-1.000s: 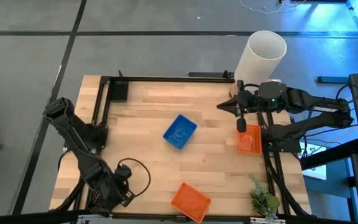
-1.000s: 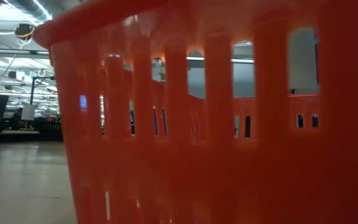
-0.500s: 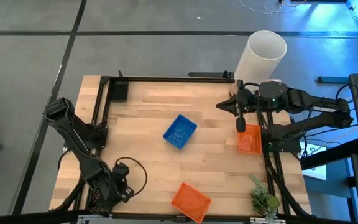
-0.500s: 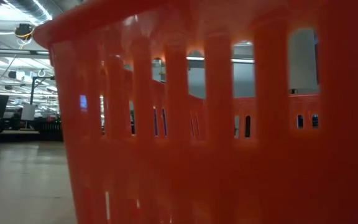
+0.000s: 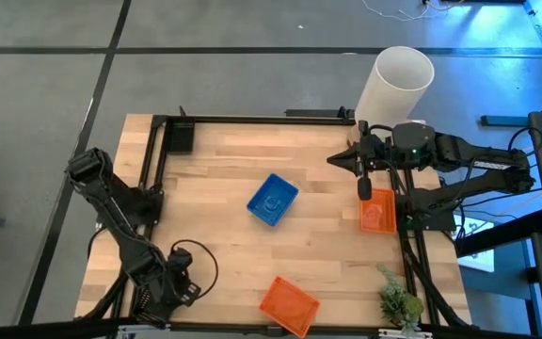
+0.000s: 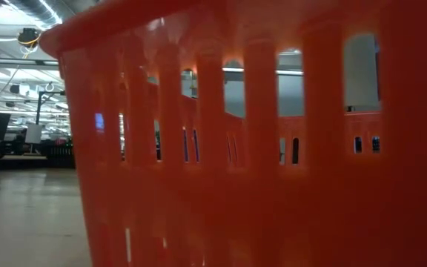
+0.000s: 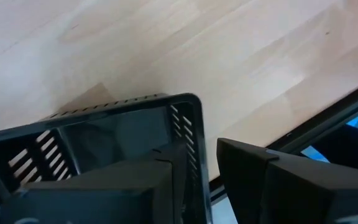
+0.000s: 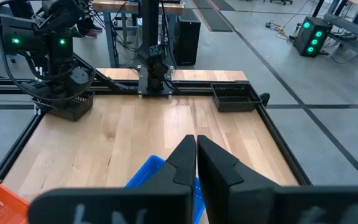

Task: Stack baskets by color
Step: Stack the bottom black bin on the top black bin

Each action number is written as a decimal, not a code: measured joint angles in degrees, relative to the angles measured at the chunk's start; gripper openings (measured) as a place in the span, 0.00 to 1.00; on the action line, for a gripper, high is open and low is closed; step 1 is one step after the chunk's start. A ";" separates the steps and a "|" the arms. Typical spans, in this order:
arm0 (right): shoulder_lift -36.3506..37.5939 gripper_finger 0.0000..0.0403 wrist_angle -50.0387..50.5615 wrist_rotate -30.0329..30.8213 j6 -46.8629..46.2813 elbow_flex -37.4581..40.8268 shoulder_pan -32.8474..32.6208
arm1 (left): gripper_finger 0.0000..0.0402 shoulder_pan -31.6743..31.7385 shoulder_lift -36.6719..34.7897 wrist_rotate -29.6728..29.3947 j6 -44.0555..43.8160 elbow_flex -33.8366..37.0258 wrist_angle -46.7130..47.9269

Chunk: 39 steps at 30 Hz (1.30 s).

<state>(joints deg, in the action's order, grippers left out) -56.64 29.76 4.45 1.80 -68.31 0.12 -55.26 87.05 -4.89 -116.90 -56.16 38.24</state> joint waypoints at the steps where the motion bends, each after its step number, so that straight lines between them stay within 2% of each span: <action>1: 0.00 0.04 0.00 0.00 -0.02 0.00 0.00 | 0.20 -0.06 -0.02 -0.10 -0.02 0.02 0.02; 10: 0.02 0.04 0.07 0.02 0.15 0.02 0.00 | 0.20 -0.03 2.22 -0.38 -0.13 0.03 -1.02; 20: 0.02 0.04 0.07 0.45 1.30 0.02 0.00 | 0.20 -0.01 9.65 4.43 0.17 0.03 -2.79; 22: 0.02 0.04 0.07 0.46 1.59 0.04 0.00 | 0.17 0.18 10.22 5.79 0.88 0.03 -2.82; 27: 0.02 0.04 0.07 0.48 1.75 0.04 0.00 | 0.02 2.21 10.29 6.39 2.20 -0.02 -2.64; 31: 0.02 0.04 0.07 1.12 2.77 0.04 0.00 | 0.01 4.81 8.35 6.09 4.31 -0.04 -2.56; 39: 0.02 0.04 0.10 9.73 3.22 0.07 0.02 | 0.00 15.48 -0.37 -0.07 12.88 -0.04 1.94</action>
<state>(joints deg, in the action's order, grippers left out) -56.62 29.86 14.18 5.02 -68.25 0.14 -39.77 86.67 -4.96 -104.03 -56.21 40.18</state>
